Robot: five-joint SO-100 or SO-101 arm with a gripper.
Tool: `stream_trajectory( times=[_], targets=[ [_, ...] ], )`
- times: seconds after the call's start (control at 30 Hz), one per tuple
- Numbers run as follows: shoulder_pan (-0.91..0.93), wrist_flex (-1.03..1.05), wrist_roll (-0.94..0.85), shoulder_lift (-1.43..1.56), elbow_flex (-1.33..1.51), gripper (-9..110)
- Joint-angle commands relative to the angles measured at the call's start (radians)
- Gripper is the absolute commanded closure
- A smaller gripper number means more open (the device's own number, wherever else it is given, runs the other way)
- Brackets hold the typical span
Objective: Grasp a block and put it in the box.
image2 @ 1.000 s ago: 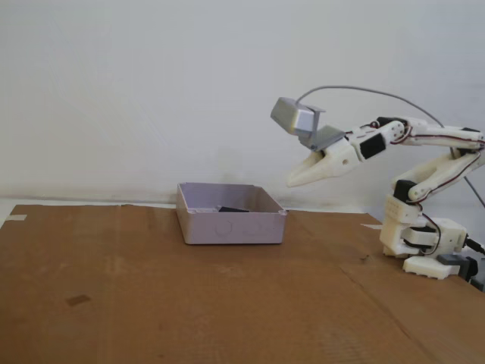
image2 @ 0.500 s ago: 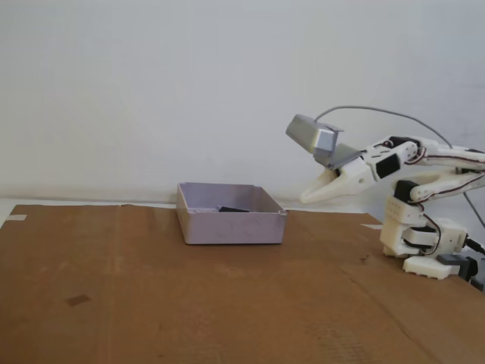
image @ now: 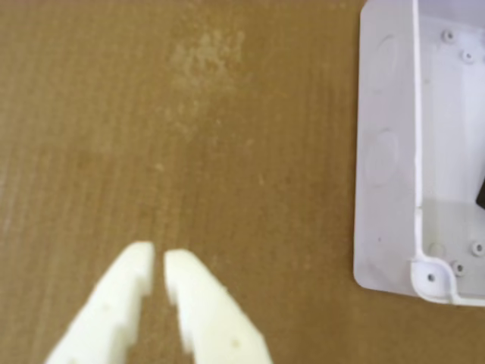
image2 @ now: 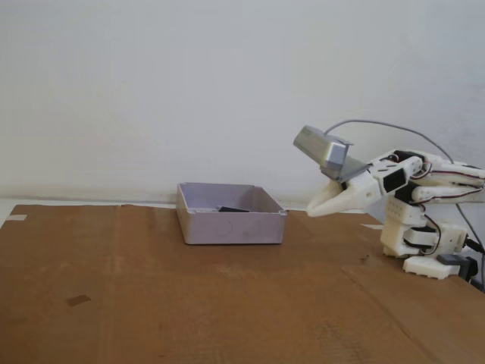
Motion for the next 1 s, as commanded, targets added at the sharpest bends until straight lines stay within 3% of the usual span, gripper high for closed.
stream_trajectory(
  times=[0.0,0.83,0.97],
  targets=[
    [-0.005,-0.021,0.009,0.064,-0.014,101],
    [-0.005,-0.005,0.009,0.224,0.135,101],
    [-0.005,0.074,0.009,0.225,0.135,101]
  ],
)
